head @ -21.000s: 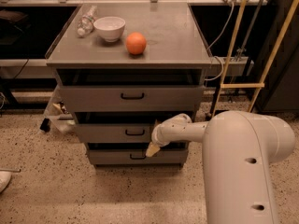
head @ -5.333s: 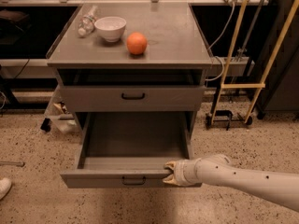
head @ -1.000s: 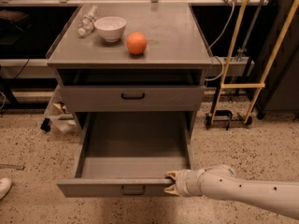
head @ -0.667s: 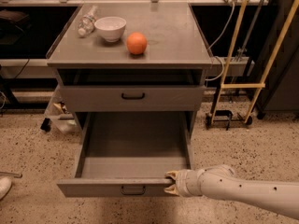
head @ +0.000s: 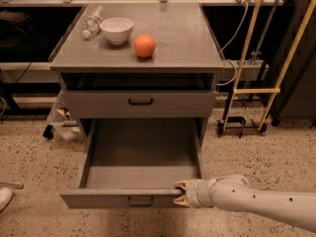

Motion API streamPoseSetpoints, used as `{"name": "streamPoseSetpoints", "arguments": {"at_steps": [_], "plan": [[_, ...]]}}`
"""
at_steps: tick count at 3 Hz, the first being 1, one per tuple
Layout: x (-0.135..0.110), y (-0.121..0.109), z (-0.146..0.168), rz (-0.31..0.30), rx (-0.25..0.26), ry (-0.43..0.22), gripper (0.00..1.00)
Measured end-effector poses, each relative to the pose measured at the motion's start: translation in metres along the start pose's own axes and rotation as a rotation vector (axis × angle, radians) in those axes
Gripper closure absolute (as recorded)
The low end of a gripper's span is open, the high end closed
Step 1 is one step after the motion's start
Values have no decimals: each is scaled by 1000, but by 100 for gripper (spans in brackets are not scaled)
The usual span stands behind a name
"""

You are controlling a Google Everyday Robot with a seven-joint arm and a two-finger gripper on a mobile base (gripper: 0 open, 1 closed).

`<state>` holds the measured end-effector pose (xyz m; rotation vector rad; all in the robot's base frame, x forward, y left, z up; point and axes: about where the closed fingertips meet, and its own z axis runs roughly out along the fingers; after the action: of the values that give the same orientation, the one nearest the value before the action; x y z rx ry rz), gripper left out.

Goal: Open middle drawer

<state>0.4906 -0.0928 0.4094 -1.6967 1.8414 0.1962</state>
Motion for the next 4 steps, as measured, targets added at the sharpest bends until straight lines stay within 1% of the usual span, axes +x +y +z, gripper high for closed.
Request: {"name": "streamPoseSetpoints", "arguments": {"at_steps": [1, 2, 3, 4], "plan": [[0, 0, 0, 0, 0, 0, 11], [0, 0, 0, 0, 0, 0, 0], [1, 1, -2, 7, -1, 1, 0], [10, 1, -27, 49, 6, 16, 0]]}}
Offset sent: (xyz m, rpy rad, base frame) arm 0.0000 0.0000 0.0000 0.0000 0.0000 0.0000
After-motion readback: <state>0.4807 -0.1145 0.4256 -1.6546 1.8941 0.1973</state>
